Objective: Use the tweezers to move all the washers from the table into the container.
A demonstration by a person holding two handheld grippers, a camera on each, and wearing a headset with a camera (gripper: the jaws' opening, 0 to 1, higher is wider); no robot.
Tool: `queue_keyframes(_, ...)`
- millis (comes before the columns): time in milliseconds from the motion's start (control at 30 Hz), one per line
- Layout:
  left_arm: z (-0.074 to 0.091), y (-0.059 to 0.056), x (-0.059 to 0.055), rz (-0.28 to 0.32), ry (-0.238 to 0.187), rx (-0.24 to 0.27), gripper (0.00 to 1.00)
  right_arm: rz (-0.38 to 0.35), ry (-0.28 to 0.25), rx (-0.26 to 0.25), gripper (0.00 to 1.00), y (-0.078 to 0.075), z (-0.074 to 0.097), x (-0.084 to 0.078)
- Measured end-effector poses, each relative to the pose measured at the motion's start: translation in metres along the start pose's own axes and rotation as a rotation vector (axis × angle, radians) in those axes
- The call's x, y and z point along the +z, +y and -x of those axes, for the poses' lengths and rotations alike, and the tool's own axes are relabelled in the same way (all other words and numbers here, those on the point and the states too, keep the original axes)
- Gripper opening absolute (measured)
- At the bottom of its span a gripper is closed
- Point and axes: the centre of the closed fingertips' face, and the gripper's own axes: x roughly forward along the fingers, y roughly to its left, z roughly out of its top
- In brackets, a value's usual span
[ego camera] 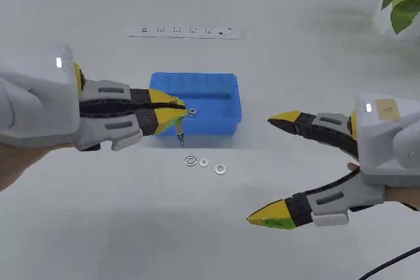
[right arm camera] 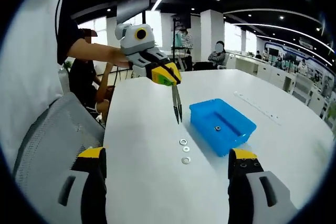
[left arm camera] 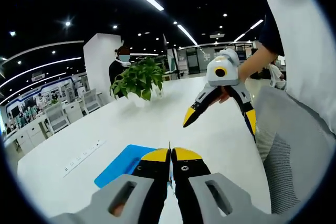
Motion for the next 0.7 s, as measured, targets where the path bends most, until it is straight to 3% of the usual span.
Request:
queue_keyframes(200, -0.005, -0.005, -0.011, -0.036, 0.011, -0.006, 0.05, -0.034, 0.012, -0.010, 1.00, 0.000, 0.004, -0.009)
queue_keyframes(433, -0.018, -0.011, -0.023, -0.026, 0.030, -0.047, 0.05, -0.050, 0.014, -0.023, 1.00, -0.005, 0.001, -0.013)
queue_keyframes(700, -0.026, -0.007, -0.030, 0.020, 0.015, -0.042, 0.05, -0.057, 0.016, -0.008, 1.00, -0.006, -0.006, -0.017)
